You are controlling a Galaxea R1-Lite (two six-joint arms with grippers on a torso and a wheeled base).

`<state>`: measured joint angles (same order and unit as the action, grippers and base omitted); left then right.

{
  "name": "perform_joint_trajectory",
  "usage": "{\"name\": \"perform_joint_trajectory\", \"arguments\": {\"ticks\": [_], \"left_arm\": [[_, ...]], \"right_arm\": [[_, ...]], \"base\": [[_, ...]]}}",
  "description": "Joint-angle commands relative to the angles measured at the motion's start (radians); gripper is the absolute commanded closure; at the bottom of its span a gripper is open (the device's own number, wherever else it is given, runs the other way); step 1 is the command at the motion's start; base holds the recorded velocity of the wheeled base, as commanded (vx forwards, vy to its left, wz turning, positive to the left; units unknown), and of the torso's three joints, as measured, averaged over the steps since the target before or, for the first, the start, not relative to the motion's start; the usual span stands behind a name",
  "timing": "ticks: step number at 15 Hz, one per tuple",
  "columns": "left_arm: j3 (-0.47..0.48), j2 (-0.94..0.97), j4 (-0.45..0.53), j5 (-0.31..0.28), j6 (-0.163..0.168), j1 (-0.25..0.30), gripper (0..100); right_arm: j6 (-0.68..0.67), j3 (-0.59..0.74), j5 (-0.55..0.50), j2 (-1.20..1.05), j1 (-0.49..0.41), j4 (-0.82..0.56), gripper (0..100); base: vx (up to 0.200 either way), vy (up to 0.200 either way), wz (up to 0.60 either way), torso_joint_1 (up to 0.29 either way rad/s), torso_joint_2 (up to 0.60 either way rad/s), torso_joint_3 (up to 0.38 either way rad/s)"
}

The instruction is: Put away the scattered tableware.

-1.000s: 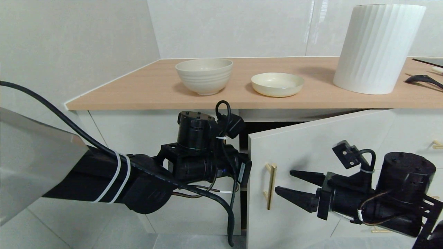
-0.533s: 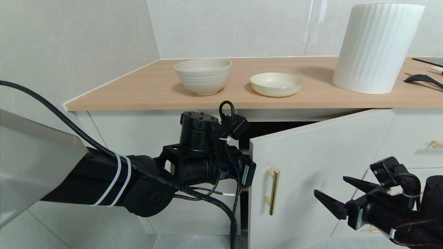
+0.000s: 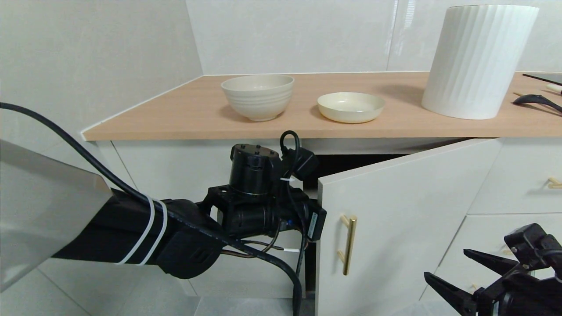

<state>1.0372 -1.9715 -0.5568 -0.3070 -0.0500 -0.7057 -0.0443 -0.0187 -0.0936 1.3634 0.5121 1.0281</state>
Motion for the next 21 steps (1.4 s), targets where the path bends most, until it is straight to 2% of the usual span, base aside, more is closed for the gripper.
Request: {"name": "perform_joint_trajectory", "arguments": {"ticks": [1, 3, 6, 9, 12, 15, 18, 21], "left_arm": [[0.000, -0.003, 0.000, 0.000, -0.001, -0.004, 100], [0.000, -0.007, 0.000, 0.000, -0.001, -0.008, 100], [0.001, -0.013, 0.000, 0.000, -0.002, -0.008, 100], [0.015, -0.030, -0.002, 0.000, -0.028, -0.032, 100], [0.030, -0.060, -0.023, 0.000, -0.030, -0.049, 100], [0.037, -0.066, -0.035, 0.002, -0.048, -0.064, 100], [0.046, -0.070, -0.035, 0.011, -0.050, -0.081, 100], [0.058, -0.087, -0.037, 0.029, -0.065, -0.086, 100]], "right_arm": [[0.000, 0.010, 0.005, -0.020, 0.003, 0.001, 0], [0.000, 0.014, 0.003, -0.023, 0.003, 0.003, 0], [0.000, 0.014, 0.005, -0.026, 0.003, 0.001, 0], [-0.003, 0.016, 0.006, -0.078, 0.003, -0.086, 0], [-0.003, 0.016, 0.005, -0.144, 0.003, -0.123, 0], [-0.005, 0.014, 0.005, -0.267, 0.003, -0.229, 0], [-0.008, 0.010, 0.008, -0.357, 0.003, -0.319, 0], [-0.008, 0.013, 0.008, -0.368, 0.003, -0.336, 0]], "base": [[0.000, 0.000, 0.00, 0.000, 0.00, 0.000], [0.000, 0.000, 0.00, 0.000, 0.00, 0.000], [-0.200, 0.000, 0.00, 0.009, 0.01, 0.004], [-0.200, 0.000, 0.00, 0.002, 0.00, 0.007], [0.000, 0.000, 0.00, 0.000, 0.00, 0.000], [0.000, 0.000, 0.00, 0.000, 0.00, 0.000], [0.000, 0.000, 0.00, 0.000, 0.00, 0.000], [-0.200, 0.000, 0.00, 0.005, 0.01, 0.001]]}}
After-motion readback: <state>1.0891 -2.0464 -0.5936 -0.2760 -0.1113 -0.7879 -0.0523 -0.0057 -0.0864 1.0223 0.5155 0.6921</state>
